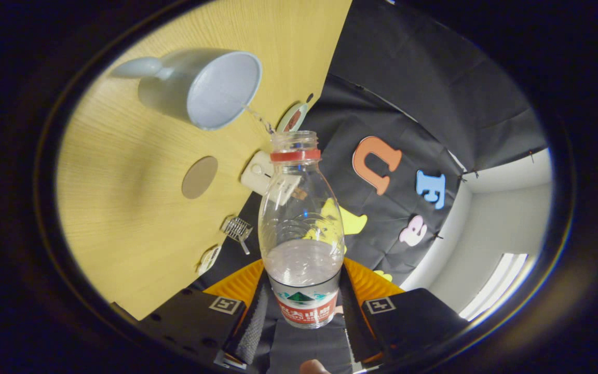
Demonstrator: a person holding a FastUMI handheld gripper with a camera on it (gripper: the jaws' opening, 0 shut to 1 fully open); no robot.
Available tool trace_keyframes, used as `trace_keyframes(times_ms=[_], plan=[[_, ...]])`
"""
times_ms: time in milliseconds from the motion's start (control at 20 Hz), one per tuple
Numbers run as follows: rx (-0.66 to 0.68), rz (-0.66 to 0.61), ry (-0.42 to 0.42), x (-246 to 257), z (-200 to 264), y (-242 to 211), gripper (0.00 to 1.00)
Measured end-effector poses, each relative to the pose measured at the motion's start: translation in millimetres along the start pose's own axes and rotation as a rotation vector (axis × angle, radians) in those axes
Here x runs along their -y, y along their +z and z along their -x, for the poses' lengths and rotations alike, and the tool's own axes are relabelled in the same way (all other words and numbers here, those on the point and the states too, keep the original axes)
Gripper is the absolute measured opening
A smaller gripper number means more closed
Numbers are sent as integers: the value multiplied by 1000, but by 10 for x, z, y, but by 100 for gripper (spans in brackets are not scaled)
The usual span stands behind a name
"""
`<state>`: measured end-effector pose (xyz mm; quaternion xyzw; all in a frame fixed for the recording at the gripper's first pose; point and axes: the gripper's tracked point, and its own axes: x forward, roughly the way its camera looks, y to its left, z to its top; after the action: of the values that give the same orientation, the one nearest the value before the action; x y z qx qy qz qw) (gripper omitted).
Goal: Take the bottle from table, then pour the juice into the cup, finally place the bottle on the coaster
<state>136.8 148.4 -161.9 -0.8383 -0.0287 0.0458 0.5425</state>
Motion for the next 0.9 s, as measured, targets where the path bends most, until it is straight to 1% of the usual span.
trace_keyframes(times_ms=[250, 450, 650, 800, 900], plan=[[4, 20, -6, 56, -1, -10, 72], [6, 8, -8, 42, 24, -3, 72], [-5, -50, 23, -38, 22, -27, 72], [-14, -133, 80, -168, 51, -46, 72], [-19, -203, 102, -232, 70, -51, 72]])
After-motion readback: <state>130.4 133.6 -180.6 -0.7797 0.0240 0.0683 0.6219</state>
